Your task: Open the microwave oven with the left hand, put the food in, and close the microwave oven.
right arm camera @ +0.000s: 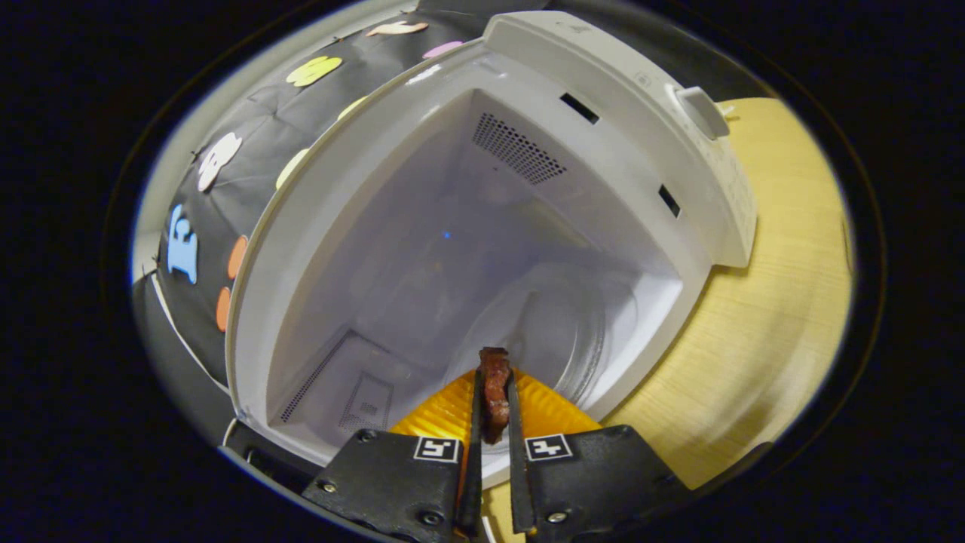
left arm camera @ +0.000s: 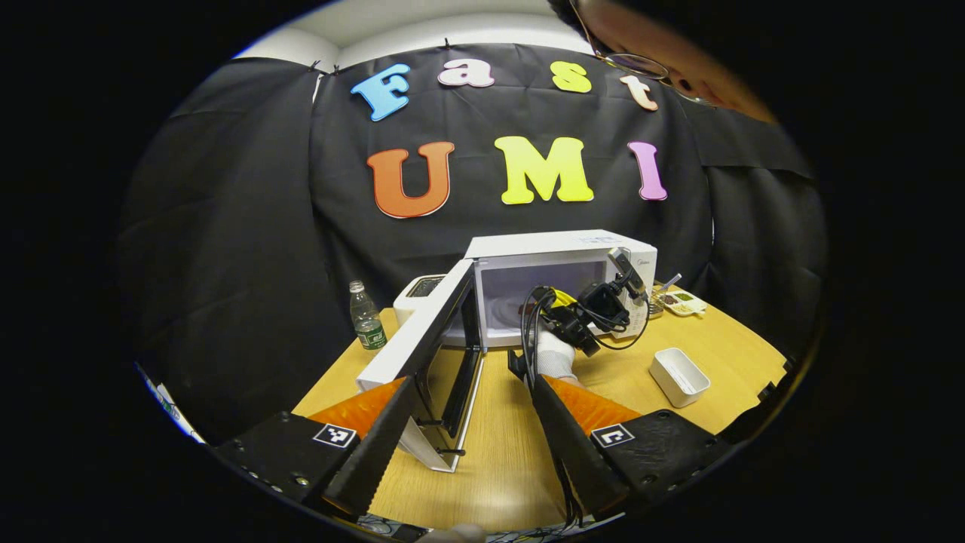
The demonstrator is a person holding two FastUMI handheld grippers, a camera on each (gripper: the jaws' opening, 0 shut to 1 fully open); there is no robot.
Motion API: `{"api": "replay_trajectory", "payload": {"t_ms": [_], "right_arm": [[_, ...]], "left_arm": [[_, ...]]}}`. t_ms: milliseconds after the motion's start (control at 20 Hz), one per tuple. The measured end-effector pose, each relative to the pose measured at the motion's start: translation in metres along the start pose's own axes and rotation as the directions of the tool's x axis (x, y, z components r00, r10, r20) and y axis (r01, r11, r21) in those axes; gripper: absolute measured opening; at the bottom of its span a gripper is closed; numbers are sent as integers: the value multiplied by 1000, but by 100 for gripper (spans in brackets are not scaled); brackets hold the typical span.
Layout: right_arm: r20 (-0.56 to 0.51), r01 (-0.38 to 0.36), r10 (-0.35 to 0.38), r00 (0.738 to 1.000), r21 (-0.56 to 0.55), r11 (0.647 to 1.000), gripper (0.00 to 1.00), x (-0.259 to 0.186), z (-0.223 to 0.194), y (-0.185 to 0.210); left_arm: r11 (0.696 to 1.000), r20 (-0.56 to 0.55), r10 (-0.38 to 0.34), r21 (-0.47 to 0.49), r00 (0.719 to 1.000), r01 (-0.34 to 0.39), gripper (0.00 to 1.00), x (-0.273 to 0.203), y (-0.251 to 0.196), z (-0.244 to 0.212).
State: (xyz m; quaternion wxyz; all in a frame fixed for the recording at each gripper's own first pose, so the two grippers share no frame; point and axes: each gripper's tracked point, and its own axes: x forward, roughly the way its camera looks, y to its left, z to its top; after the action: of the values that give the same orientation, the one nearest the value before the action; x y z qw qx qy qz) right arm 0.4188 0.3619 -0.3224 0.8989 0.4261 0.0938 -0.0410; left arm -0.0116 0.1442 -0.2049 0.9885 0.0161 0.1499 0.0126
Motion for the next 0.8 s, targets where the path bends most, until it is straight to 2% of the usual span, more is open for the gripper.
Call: {"api": "replay_trajectory", "payload": {"t_ms": [50, 100, 150, 200, 250, 300, 400, 450, 500, 550, 600, 700, 750, 800], "right_arm": [[9, 9, -8, 1000, -49, 999, 10, 2, 1, -5], [11, 10, -9, 1000, -85, 996, 23, 2, 0, -5], [6, 24, -24, 1000, -126, 992, 14, 0, 0, -8], [8, 39, -38, 999, -197, 980, 14, -1, 1, -12], [16, 54, -52, 999, -245, 968, 20, -2, 2, -14], [17, 54, -52, 999, -275, 960, 35, -2, 1, -12], [12, 84, -85, 996, -322, 943, 48, -3, 4, -23], [20, 77, -74, 997, -324, 943, 59, -3, 9, -21], [32, 73, -65, 997, -345, 936, 63, -6, 14, -17], [39, 71, -61, 997, -367, 927, 76, -10, 20, -15], [62, 65, -45, 997, -375, 925, 71, -14, 28, -10], [56, 44, -25, 998, -379, 924, 78, -21, 33, -1], [36, 41, -29, 999, -378, 925, 98, -24, 32, 0], [13, 37, -35, 999, -380, 924, 87, -30, 28, -1]], "left_arm": [[1000, 3, -2, -2, 1000, 2, 97, -1, -1, 1], [1000, 4, -2, 1, 1000, 2, 97, -2, -2, 2], [1000, -4, 0, 4, 1000, 0, 97, -3, -3, 0], [1000, 1, -4, 9, 1000, 4, 97, -3, -4, 2], [1000, 2, -3, 14, 1000, 3, 97, -2, -5, 3], [1000, 3, -4, 15, 1000, 4, 97, -1, -5, 3], [1000, 16, -5, 16, 1000, 4, 97, 1, -7, 8], [1000, 15, -4, 16, 1000, 3, 97, 2, -8, 8], [1000, 17, -4, 15, 1000, 4, 97, 1, -8, 9], [1000, 18, -3, 16, 1000, 2, 97, 0, -7, 9], [1000, 20, -1, 18, 1000, 0, 97, 1, -5, 10], [1000, 21, 1, 15, 1000, -2, 97, -1, -5, 12], [1000, 25, 3, 18, 1000, -3, 97, -1, -4, 14], [1000, 28, 3, 19, 1000, -3, 97, -2, -4, 17]]}}
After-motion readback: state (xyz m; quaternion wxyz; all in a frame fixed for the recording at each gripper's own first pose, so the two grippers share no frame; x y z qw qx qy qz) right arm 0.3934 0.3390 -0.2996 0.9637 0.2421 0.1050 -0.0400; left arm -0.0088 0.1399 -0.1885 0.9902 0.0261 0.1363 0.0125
